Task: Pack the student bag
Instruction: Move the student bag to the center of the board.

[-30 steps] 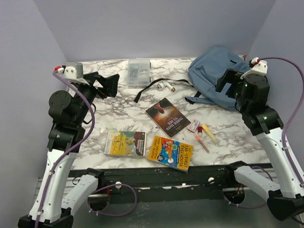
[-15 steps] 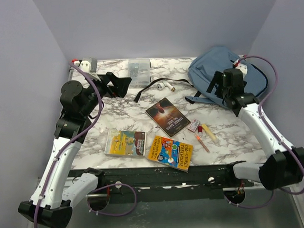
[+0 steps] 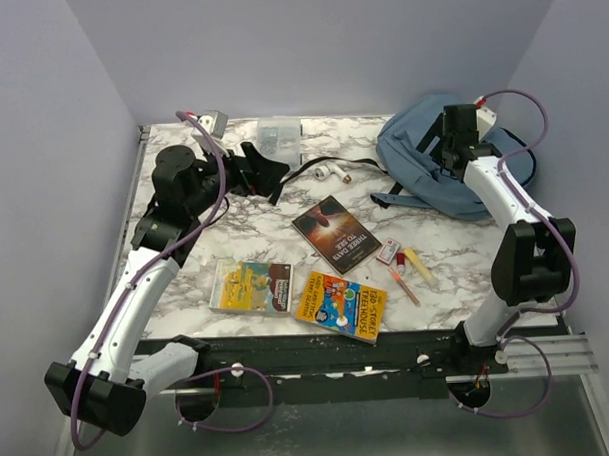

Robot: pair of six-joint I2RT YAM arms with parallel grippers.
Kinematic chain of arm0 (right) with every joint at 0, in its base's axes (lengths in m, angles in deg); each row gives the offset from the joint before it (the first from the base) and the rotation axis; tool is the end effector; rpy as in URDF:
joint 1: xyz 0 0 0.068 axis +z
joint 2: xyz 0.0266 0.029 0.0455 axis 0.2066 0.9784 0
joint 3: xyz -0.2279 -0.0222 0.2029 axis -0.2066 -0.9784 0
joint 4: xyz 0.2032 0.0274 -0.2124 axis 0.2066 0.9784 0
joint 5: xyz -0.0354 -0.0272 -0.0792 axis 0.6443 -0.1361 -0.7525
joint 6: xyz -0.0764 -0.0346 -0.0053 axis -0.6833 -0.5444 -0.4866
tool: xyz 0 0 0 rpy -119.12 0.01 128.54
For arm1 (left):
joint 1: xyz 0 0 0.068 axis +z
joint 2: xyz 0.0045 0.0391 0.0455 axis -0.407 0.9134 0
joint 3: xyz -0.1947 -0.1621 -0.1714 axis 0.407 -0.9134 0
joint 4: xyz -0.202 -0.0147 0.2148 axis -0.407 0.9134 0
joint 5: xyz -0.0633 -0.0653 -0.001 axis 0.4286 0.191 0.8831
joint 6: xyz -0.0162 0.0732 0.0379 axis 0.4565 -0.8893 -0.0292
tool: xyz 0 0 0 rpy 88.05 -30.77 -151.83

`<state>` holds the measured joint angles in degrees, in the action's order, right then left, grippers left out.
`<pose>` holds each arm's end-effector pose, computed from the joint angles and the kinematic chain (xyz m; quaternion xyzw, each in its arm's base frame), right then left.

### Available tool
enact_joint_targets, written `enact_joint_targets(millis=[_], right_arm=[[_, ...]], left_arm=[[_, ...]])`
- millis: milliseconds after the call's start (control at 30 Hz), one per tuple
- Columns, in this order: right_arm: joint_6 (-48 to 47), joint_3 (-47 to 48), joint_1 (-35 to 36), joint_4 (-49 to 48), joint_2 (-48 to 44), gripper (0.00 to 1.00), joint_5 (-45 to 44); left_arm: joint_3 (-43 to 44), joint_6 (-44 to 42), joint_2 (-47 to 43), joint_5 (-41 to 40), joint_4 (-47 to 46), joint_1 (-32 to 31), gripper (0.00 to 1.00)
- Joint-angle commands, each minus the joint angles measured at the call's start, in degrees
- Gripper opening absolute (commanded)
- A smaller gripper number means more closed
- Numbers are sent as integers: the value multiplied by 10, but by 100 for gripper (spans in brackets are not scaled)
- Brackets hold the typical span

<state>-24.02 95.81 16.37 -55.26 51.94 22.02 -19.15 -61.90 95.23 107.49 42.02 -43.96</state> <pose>0.4423 0.0086 0.2999 0.3106 0.8384 -0.0074 0.4479 0.2619 -0.1231 0.4458 0.0906 0.7263 -0.3805 0.5653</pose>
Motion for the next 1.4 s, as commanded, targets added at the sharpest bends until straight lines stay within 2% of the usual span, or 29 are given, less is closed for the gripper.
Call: enact_joint_targets(millis=[0, 133, 233, 300, 500, 633, 667, 733, 800, 900, 1033, 1100, 1200, 1267, 1367], right_arm=[[18, 42, -28, -13, 58, 94, -18], [11, 69, -59, -21, 110, 80, 35], [-11, 67, -62, -51, 135, 77, 57], [-25, 79, -64, -49, 155, 69, 74], [-62, 78, -63, -63, 172, 55, 111], [-93, 39, -64, -94, 153, 35, 132], [-104, 27, -63, -106, 147, 22, 141], [-120, -2, -63, -136, 135, 8, 166], [-134, -23, -63, -159, 130, 1, 184], [-139, -22, -62, -134, 133, 1, 250], [-111, -87, -61, -185, 92, 1, 338], [-101, -110, -61, -195, 72, 1, 343], [-105, -106, -61, -157, 55, 4, 324], [-108, -93, -61, -121, 46, 14, 293], [-110, -92, -61, -124, 24, 31, 275]], left_arm=[[23, 37, 30, 56, 1, -7, 99], [29, 58, 59, 79, 4, -19, 99], [34, 60, 76, 86, 9, -36, 99], [36, 57, 87, 85, 13, -50, 99], [39, 37, 129, 59, 30, -85, 98], [42, 28, 175, 47, 39, -106, 96], [45, 28, 190, 50, 41, -109, 96], [51, 31, 218, 65, 41, -113, 95], [55, 43, 246, 73, 36, -118, 94], [60, 79, 284, 98, 8, -122, 93], [78, 172, 331, 103, -45, -123, 94], [75, 248, 358, 104, -99, -124, 96], [91, 344, 416, 129, -174, -128, 99], [116, 382, 455, 129, -193, -139, 99], [141, 419, 495, 126, -197, -154, 99]])
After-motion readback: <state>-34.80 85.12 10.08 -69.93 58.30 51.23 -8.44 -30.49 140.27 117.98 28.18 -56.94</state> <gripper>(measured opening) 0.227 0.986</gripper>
